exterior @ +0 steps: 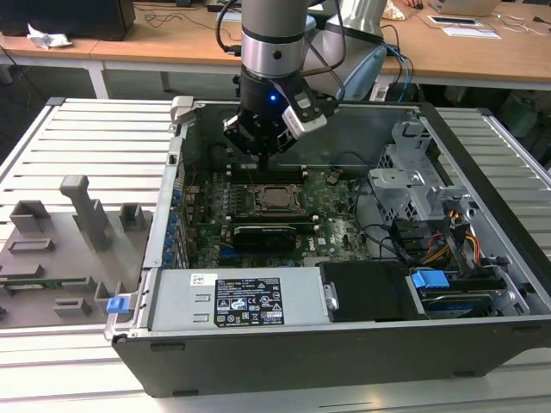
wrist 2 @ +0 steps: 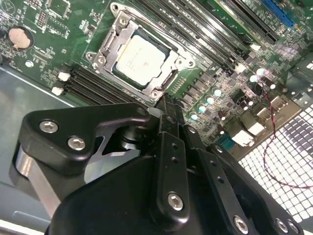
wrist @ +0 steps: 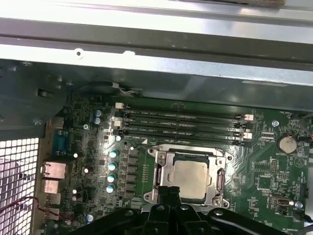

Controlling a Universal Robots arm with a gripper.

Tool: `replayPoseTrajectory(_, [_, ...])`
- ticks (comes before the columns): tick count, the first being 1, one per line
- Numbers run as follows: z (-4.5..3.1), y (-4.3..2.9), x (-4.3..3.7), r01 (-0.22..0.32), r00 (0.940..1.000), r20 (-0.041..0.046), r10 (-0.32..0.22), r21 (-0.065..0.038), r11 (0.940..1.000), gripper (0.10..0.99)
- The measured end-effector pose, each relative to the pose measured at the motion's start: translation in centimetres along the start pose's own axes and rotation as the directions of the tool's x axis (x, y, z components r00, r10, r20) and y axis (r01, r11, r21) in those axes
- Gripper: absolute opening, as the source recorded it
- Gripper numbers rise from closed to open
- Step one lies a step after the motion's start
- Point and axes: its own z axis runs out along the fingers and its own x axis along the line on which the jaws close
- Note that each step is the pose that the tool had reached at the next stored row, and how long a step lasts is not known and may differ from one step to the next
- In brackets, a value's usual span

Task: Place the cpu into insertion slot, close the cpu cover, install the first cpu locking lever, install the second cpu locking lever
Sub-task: 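Install the first cpu locking lever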

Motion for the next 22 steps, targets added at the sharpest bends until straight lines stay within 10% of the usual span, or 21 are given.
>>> replayPoseTrajectory(22, [0.75,0.47,3.03,-0.002,1.0000,0.0052,0.002,-0.004,1.0000,0.106])
